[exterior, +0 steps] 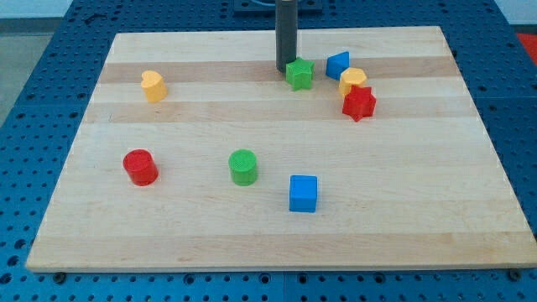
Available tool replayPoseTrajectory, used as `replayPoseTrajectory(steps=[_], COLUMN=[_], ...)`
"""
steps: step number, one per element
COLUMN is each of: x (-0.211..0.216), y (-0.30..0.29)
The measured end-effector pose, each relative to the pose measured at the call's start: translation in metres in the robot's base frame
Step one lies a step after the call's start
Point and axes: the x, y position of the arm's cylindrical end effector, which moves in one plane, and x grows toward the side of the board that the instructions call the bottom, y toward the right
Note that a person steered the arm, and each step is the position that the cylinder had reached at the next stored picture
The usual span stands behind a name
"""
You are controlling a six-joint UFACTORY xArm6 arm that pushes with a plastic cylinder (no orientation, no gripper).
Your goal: Slide blue triangle a bit left
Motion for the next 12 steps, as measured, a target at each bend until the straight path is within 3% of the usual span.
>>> replayPoseTrajectory(steps=[2, 4, 6, 12], x=[-0.045, -0.05, 0.011, 0.0], y=[0.03, 0.134, 0.121, 0.112])
